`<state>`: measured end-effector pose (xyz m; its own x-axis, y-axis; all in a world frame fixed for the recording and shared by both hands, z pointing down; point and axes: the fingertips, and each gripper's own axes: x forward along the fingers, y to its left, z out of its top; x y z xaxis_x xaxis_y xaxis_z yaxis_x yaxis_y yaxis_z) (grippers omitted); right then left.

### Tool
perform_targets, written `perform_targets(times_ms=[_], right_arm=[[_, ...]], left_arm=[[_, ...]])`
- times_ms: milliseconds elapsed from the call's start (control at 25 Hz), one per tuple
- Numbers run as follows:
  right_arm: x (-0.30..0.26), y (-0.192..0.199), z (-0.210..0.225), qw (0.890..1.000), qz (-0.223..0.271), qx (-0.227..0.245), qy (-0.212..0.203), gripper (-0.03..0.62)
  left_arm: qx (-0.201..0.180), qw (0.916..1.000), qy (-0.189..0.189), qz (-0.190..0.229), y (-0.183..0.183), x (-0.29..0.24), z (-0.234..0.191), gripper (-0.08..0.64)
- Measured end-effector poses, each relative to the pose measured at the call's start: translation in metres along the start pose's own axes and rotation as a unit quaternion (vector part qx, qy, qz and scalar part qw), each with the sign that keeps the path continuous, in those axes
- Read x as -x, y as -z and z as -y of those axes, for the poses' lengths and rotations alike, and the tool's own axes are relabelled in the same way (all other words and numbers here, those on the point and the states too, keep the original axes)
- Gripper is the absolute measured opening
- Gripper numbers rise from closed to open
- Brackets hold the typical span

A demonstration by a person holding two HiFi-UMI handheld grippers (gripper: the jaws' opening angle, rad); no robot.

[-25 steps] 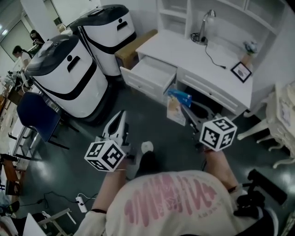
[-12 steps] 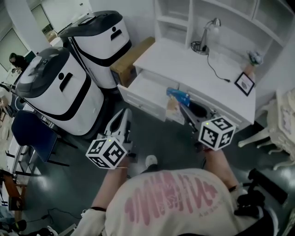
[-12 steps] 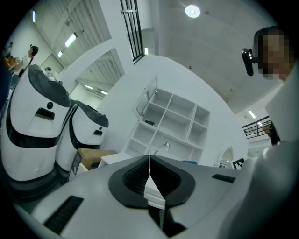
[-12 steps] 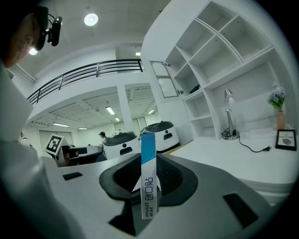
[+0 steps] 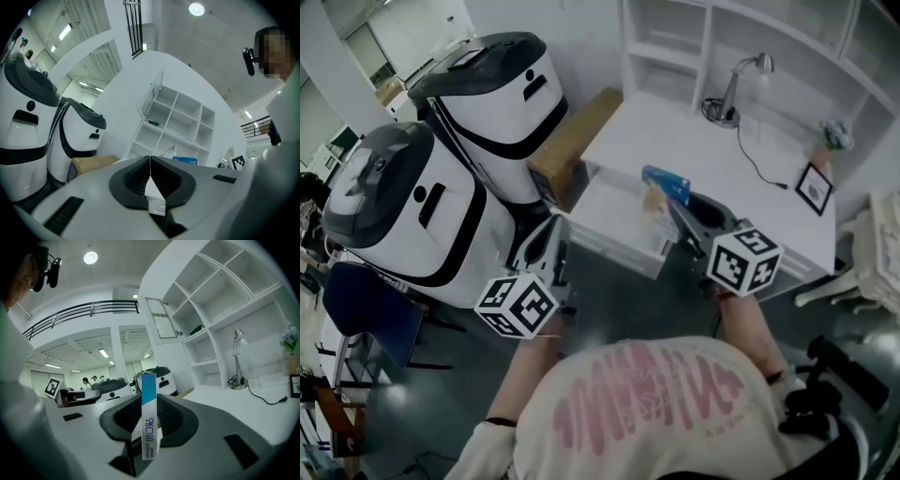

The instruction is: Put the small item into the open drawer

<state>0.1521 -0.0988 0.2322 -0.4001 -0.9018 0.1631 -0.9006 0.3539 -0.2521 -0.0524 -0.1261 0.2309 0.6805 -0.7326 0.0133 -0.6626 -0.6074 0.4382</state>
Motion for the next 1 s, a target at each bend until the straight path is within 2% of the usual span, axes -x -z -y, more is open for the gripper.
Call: perform_targets(times_ms=[160, 360, 760, 1000], right_arm=[[-0.03, 0.003, 0.007, 1.0, -0.01, -0.004, 0.009, 0.109], [-0.056, 0.02, 0.016, 0.999, -0.032, -0.014, 0.023, 0.109], [-0.101, 0.073, 0.046, 0.995, -0.09, -0.034, 0.032, 0.109], [-0.136, 0.103, 0.07, 0.991, -0.128, -0.046, 0.019, 0.109]], left_arm=[[0.009, 0.9997, -0.009, -0.018, 0.001, -0.015, -0.032, 0.032], [0.041, 0.9979, -0.029, -0.041, 0.014, -0.021, -0.068, 0.029], [0.066, 0.9948, -0.055, -0.055, 0.062, -0.029, -0.116, 0.029], [0.064, 0.991, -0.08, -0.086, 0.1, -0.042, -0.138, 0.029]])
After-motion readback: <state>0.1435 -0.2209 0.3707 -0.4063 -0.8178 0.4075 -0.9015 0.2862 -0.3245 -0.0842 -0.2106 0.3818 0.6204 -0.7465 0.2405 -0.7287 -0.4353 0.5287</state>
